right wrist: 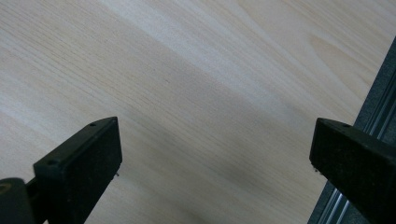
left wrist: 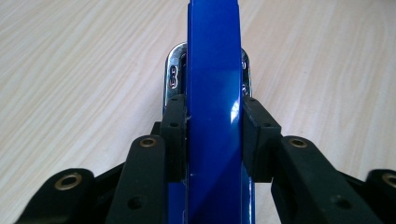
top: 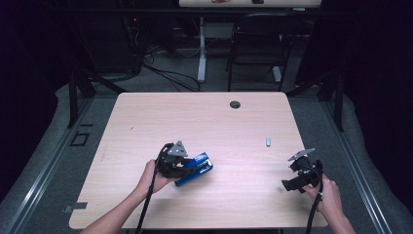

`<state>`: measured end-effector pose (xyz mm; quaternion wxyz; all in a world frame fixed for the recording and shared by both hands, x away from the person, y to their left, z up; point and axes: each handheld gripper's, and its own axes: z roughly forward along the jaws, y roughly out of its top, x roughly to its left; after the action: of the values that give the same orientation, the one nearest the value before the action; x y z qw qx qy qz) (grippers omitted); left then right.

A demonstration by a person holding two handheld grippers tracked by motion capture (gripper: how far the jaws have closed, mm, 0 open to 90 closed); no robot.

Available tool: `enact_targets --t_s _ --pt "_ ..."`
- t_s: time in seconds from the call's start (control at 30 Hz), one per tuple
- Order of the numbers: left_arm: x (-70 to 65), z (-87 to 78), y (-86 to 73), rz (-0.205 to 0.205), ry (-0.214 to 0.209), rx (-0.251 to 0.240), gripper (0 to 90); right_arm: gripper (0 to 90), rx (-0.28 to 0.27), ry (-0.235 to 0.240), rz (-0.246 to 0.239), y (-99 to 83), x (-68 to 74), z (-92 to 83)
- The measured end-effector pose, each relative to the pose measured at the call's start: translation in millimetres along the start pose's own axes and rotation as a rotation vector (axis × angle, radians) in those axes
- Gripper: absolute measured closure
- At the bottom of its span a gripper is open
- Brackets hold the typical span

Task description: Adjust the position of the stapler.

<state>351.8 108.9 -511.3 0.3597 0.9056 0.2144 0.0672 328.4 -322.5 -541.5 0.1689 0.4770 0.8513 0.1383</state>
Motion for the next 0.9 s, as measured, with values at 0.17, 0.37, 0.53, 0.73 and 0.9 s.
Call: enact_targets --t_s 0.17,0.37,0.53,0.73,0.9 --pt "-8.3 3.4 3.1 0.049 -0.029 0.01 66.6 1.9 -0.004 0.005 0.001 0.1 0.4 -0.1" --pt "-18.2 7.6 7.7 0.105 -0.066 0.017 66.5 1.9 0.002 0.006 -0.008 0.6 0.4 0.0" --pt "-25.0 11.7 8.3 0.181 -0.12 0.01 66.5 1.9 -0.001 0.009 -0.003 0.4 0.4 0.4" --pt "-29.3 19.5 8.8 0.263 -0.16 0.028 66.5 1.9 0.002 0.008 -0.005 0.5 0.6 0.6" --pt "-29.4 25.0 8.7 0.314 -0.184 0.063 66.5 1.9 0.005 0.008 -0.006 0.5 0.7 0.9"
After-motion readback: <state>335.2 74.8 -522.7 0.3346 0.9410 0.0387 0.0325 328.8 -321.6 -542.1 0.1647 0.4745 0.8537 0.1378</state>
